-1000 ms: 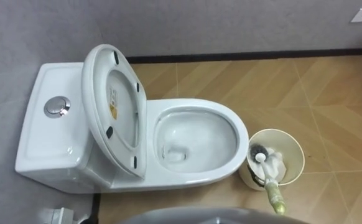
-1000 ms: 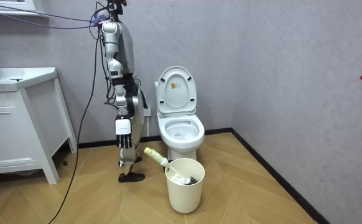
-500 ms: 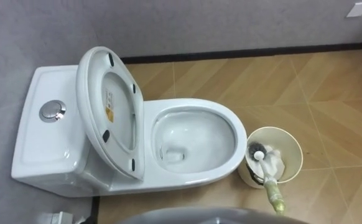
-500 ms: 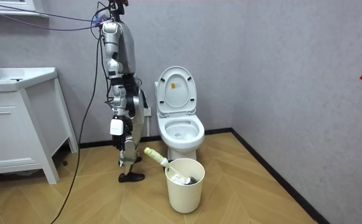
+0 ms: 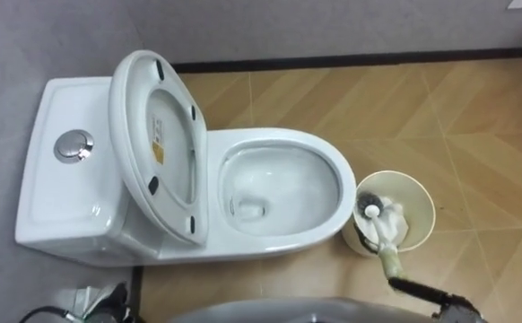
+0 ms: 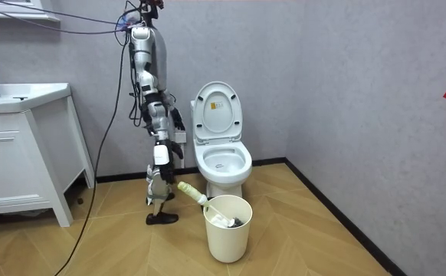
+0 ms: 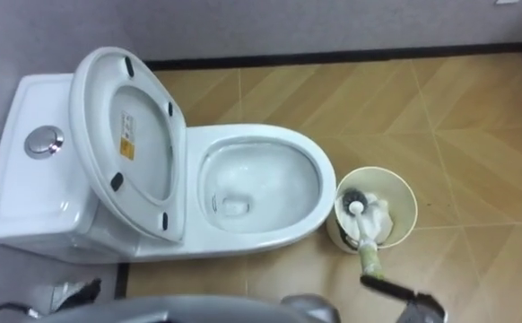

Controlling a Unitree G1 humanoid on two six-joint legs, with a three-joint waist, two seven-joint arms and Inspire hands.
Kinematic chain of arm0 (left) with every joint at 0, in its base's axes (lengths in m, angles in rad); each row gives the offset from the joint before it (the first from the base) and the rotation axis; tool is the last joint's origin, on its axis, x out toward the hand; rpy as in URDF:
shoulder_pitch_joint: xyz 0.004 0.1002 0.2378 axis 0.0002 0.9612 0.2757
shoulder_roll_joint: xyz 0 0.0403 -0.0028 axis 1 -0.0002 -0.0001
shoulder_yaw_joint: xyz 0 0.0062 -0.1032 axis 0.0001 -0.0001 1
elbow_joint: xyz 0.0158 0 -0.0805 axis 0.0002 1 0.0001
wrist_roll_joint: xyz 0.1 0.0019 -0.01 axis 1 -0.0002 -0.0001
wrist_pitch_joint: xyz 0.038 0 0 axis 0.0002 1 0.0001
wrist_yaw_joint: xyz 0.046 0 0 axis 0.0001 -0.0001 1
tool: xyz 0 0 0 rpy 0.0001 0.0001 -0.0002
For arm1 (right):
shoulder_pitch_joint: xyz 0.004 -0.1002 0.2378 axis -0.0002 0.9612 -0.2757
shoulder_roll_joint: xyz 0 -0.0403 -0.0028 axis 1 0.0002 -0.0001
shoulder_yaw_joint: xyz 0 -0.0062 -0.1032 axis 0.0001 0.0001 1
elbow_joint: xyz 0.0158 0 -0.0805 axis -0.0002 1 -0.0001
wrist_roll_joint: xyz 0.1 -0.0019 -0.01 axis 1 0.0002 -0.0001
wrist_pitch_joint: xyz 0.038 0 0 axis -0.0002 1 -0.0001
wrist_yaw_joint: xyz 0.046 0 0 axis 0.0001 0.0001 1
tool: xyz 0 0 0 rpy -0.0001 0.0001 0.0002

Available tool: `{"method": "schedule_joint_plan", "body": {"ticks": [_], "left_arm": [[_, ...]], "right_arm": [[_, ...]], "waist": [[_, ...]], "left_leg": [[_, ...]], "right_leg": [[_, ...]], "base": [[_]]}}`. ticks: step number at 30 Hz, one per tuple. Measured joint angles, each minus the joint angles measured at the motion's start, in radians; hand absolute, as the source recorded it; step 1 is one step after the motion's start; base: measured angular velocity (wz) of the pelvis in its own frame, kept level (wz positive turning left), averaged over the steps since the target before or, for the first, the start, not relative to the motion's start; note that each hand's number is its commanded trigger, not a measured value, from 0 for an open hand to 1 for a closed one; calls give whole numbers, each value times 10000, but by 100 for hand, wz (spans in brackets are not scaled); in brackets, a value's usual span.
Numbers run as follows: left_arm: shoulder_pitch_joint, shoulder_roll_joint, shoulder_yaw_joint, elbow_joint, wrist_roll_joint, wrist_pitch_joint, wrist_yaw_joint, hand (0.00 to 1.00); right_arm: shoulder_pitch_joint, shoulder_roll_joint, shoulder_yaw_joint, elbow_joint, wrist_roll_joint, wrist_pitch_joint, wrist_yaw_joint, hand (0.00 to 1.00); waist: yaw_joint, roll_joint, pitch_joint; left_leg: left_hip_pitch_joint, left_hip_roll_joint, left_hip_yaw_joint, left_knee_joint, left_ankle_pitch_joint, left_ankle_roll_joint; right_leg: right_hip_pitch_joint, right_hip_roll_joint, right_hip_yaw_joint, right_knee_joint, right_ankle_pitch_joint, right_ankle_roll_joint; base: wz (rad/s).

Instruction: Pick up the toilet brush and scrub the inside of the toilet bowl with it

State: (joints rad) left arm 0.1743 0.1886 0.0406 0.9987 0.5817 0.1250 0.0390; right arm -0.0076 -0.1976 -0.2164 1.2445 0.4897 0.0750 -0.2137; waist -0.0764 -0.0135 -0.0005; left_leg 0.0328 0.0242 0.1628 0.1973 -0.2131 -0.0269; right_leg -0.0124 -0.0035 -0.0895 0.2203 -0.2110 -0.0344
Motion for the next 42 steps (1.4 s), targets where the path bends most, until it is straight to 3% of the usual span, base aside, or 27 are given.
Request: {"method": "schedule_joint_plan", "body": {"ticks": [4, 7, 11, 12, 17, 20, 25, 30, 33, 35, 42], "left_arm": [[-323, 115, -54, 24, 12, -52, 0, 0], [-900, 236, -72, 119, -21, -310, 18, 0], [-1743, 239, -125, 588, -538, -537, 326, 0], [-2023, 244, -276, 625, -835, -577, 376, 0], [-2964, 251, -857, 636, -1923, -745, 415, 0], [-3156, 291, -1162, 596, -2547, -911, 660, 0], [-3424, 522, -1481, 503, -2749, -874, 914, 0], [-3619, 678, -2046, -246, -3190, -905, 1635, 0], [-3863, 681, -2164, -497, -3549, -990, 1905, 0], [-4120, 684, -2264, -733, -3812, -1100, 2038, 0], [-4308, 708, -2646, -1403, -4252, -1238, 2386, 0]], "right_arm": [[-667, -94, -17, 139, -47, -64, 38, 0], [-1279, -293, -3, 581, -66, -305, 73, 0], [-2199, -418, 283, 1142, 36, -323, 76, 0], [-2385, -478, 511, 1174, 182, -311, 68, 0], [-3100, -753, 1030, 1373, 344, -320, 69, 0], [-3388, -1055, 1186, 1418, 377, -324, 48, 0], [-3678, -1486, 1409, 1409, 392, -318, -156, 0], [-3879, -1930, 2285, 1397, 379, -310, -145, 0], [-4119, -2102, 2516, 1373, 378, -310, -136, 0], [-4474, -2250, 2744, 1321, 371, -311, -125, 0], [-4964, -2464, 3207, 1269, 319, -304, -117, 0]], "waist": [[7, 29, 28], [15, 85, 126], [317, 7, 215], [403, -13, 271], [684, -28, 357], [862, -3, 378], [935, 12, 393], [1138, 30, 406], [1160, 45, 424], [1153, 140, 493], [1342, 146, 533]], "left_leg": [[-933, 17, -121, 471, -32, 55], [-1978, 24, -344, 1149, -141, 236], [-3280, -4, -380, 1982, -248, 411], [-3794, -5, -366, 2299, -281, 463], [-5678, 6, -367, 3443, -447, 720], [-6676, 6, -431, 4070, -499, 806], [-8204, -69, -529, 4867, -499, 928], [-9672, -123, -535, 5517, -471, 1020], [-10229, -184, -510, 5783, -483, 1038], [-10654, -215, -522, 6006, -496, 1055], [-11539, -240, -531, 6229, -494, 1018]], "right_leg": [[-816, -117, -283, 505, 2, -5], [-1687, -238, -609, 974, 2, -7], [-3044, -341, -691, 1851, -35, -47], [-3518, -412, -759, 2122, -61, -56], [-5347, -638, -764, 3227, -174, -30], [-6316, -814, -795, 3843, -195, -19], [-7802, -960, -803, 4640, -205, -9], [-9263, -1182, -833, 5417, -261, -91], [-9875, -1242, -752, 5783, -337, -73], [-10295, -1347, -777, 6055, -398, -128], [-11232, -1527, -812, 6479, -541, -252]], "base": [[9], [17], [-2], [10], [7], [1], [8], [7], [8], [5], [7]]}}
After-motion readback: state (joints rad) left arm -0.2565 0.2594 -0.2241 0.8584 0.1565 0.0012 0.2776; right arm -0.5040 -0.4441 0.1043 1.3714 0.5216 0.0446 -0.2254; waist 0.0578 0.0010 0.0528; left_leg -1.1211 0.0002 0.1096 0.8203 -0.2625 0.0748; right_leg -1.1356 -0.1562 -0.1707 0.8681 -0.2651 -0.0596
